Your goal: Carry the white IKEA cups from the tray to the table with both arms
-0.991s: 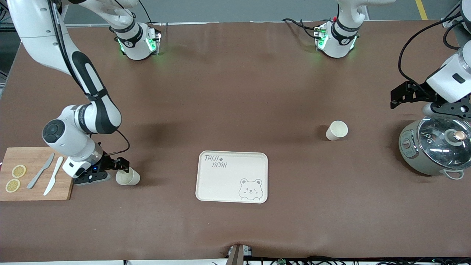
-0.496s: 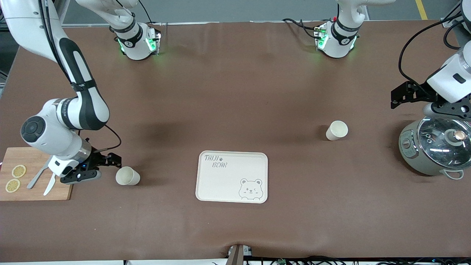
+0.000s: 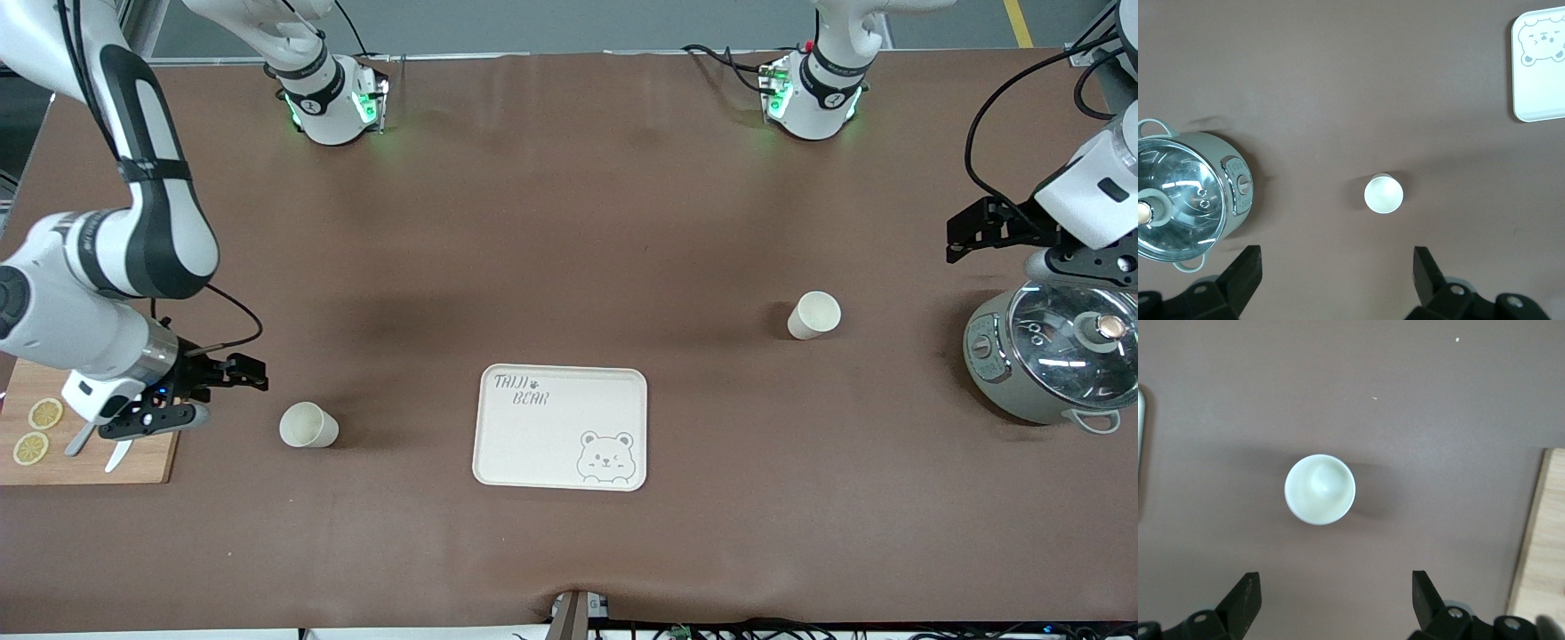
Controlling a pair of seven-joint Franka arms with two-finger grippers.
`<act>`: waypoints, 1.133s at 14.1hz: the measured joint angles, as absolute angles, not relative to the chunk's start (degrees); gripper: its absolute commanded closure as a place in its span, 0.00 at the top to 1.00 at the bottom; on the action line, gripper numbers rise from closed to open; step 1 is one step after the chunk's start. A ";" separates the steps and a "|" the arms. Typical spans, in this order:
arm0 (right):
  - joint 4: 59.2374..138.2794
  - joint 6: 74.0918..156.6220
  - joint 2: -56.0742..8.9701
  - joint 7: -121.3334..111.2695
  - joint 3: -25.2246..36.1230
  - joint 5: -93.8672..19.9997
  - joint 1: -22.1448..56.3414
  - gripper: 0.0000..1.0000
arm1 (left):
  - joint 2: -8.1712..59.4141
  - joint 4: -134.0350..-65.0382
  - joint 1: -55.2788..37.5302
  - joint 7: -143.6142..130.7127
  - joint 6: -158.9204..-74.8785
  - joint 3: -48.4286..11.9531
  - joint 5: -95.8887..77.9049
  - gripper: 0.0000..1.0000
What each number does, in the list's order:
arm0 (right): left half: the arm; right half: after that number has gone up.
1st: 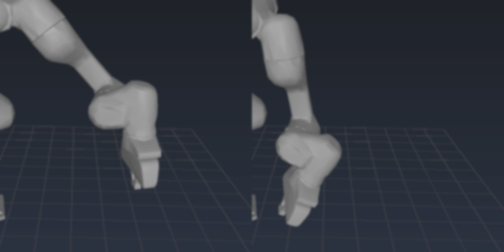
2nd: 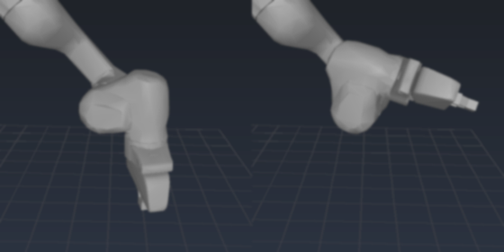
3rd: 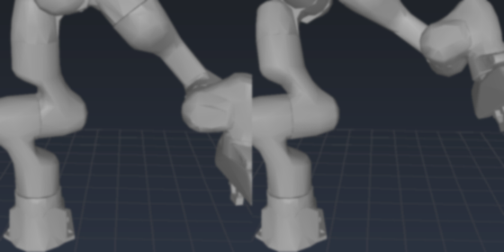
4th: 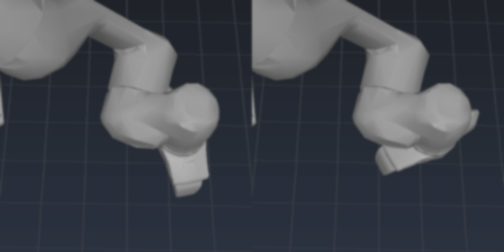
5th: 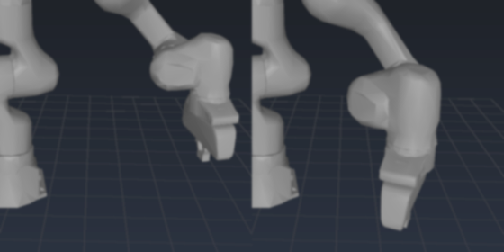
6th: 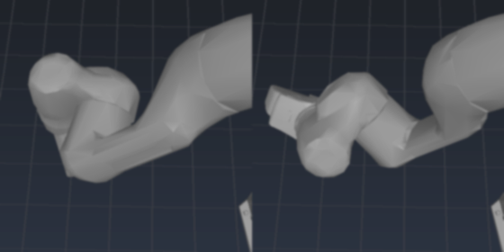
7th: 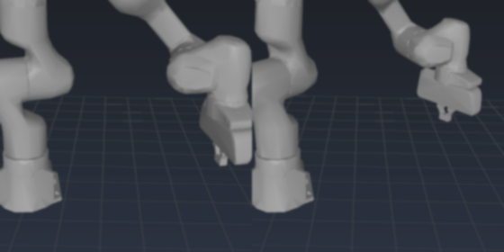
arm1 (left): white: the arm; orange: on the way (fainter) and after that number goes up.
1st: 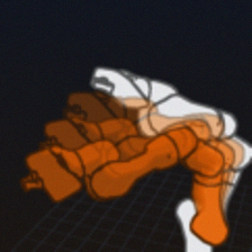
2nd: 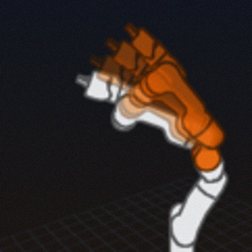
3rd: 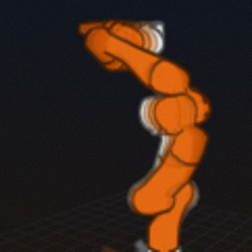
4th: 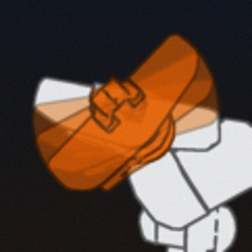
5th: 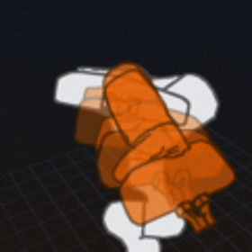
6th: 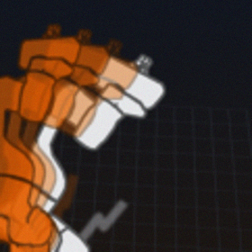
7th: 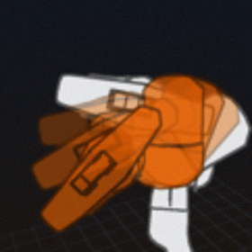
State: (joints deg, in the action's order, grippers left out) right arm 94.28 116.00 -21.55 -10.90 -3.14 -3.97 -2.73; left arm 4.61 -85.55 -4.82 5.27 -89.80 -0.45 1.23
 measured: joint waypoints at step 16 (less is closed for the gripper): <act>72.53 88.18 -18.28 -4.35 -2.55 -1.78 -2.84 1.00 | 4.88 -85.54 -4.58 5.27 -89.82 -0.44 1.23 1.00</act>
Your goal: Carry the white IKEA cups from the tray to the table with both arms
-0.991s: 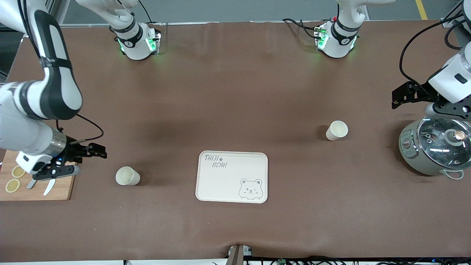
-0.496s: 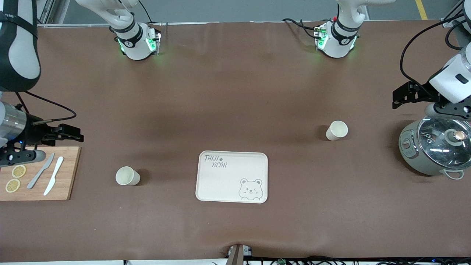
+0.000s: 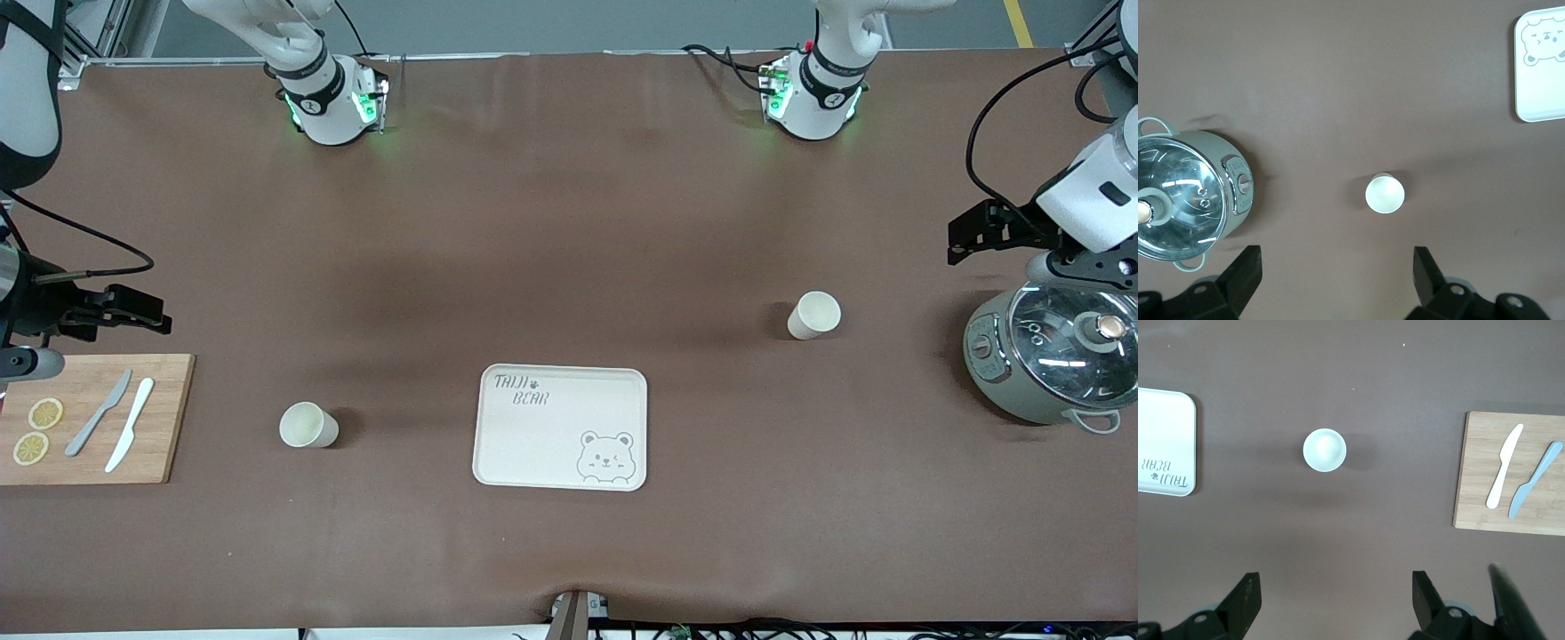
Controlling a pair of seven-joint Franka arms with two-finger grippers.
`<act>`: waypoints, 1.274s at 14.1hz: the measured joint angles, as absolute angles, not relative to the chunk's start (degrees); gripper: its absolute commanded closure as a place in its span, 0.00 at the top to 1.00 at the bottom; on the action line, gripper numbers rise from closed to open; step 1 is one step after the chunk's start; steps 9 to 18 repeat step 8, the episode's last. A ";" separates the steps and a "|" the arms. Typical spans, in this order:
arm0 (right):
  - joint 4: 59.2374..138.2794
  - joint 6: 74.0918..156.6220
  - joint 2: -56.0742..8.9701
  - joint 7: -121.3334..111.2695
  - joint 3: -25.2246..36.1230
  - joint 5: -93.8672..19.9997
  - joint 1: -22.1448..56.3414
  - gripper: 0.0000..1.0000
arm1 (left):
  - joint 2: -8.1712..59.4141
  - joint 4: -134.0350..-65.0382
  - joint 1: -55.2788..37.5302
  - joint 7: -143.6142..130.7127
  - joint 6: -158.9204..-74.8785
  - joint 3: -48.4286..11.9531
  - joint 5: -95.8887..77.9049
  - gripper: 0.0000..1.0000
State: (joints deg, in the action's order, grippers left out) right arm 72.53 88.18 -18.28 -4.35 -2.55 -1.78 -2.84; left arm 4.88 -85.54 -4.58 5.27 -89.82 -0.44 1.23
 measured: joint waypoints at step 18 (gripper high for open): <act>72.53 88.16 -18.28 0.80 -3.48 -1.78 -2.60 1.00 | 4.91 -85.54 -4.59 5.27 -89.82 -0.44 1.23 1.00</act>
